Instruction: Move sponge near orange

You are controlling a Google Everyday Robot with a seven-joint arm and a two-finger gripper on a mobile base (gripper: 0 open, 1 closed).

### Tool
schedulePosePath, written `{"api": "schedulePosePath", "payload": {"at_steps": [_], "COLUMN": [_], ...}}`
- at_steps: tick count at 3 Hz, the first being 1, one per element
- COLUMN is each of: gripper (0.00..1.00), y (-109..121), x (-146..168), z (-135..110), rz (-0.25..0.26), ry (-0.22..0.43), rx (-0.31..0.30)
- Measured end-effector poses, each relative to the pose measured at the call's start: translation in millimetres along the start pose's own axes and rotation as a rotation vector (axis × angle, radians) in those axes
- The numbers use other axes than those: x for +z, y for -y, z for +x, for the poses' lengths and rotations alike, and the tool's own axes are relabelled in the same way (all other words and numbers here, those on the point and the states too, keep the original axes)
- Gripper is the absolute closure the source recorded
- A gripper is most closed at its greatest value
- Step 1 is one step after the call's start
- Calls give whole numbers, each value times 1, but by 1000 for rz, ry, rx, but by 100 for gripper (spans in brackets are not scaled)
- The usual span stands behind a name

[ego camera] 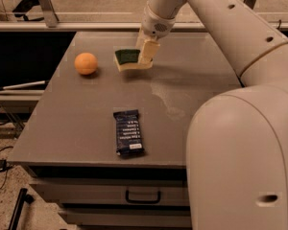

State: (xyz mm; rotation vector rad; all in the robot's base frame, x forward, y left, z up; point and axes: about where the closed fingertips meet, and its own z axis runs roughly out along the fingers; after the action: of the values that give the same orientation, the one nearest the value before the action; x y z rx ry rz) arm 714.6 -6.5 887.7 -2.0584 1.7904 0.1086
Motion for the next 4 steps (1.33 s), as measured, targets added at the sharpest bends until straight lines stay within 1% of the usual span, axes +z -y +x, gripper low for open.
{"api": "schedulePosePath", "payload": {"at_steps": [1,2,3,4], "gripper": [100,100,100,100], "y": [2,9,21,21], "x": [7,15,18,19], "z": [-7,-11,-11,-15], "rz": [-14,-9,18,28], "ry": [6,-4,-17,-29], "rx": [-25,-51,-63,-87]}}
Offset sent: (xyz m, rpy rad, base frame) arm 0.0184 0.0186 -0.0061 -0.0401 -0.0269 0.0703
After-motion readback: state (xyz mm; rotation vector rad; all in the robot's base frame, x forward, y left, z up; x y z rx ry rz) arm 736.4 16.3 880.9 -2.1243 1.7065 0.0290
